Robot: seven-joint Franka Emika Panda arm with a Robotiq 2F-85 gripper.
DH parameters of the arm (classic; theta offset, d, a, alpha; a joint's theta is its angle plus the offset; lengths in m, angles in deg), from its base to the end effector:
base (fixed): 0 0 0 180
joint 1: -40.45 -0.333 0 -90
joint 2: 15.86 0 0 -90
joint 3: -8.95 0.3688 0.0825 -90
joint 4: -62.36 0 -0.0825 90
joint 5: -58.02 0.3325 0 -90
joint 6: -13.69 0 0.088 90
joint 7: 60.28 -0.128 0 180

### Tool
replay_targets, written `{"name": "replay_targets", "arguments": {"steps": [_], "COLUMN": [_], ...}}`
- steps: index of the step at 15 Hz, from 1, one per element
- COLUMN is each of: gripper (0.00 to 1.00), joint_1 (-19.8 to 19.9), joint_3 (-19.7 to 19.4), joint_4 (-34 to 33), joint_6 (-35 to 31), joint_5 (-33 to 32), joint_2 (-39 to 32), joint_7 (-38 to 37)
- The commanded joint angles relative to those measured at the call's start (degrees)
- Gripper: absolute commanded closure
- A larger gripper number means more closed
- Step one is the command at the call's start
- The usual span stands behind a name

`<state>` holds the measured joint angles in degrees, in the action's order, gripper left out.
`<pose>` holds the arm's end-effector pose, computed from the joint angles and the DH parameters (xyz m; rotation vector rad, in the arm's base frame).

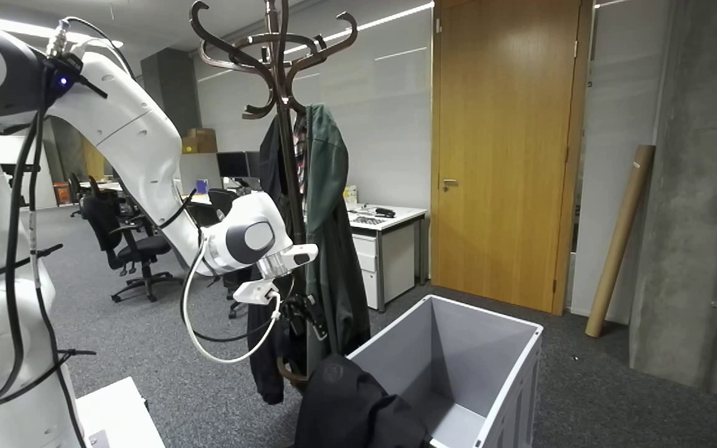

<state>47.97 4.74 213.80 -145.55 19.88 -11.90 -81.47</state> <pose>0.4068 -0.0612 0.3590 2.8520 0.0389 0.3158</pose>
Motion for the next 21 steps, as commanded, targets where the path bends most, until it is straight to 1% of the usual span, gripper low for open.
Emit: {"name": "replay_targets", "arguments": {"steps": [1,4,7,10,12,15,19,21], "gripper": [0.0,0.0,0.0,0.0,0.0,0.0,0.0,0.0], "joint_1": [1.5,-0.3,-1.5,-2.1,-2.0,-1.6,-1.4,-1.2], "joint_3": [1.9,2.9,3.6,3.3,2.9,2.8,2.3,2.1], "joint_4": [0.1,0.0,-0.8,-2.8,-5.2,-9.4,-14.5,-17.1], "joint_6": [-2.2,-1.0,-1.5,-2.6,-3.0,-3.2,-2.7,-2.8], "joint_5": [-15.1,-25.9,-34.7,-42.2,-46.6,-49.5,-50.2,-49.2], "joint_2": [-2.0,-4.4,-8.1,-13.3,-16.9,-22.8,-30.6,-34.2], "joint_7": [-16.0,-30.6,-42.7,-51.8,-56.3,-59.7,-60.4,-59.7]}}
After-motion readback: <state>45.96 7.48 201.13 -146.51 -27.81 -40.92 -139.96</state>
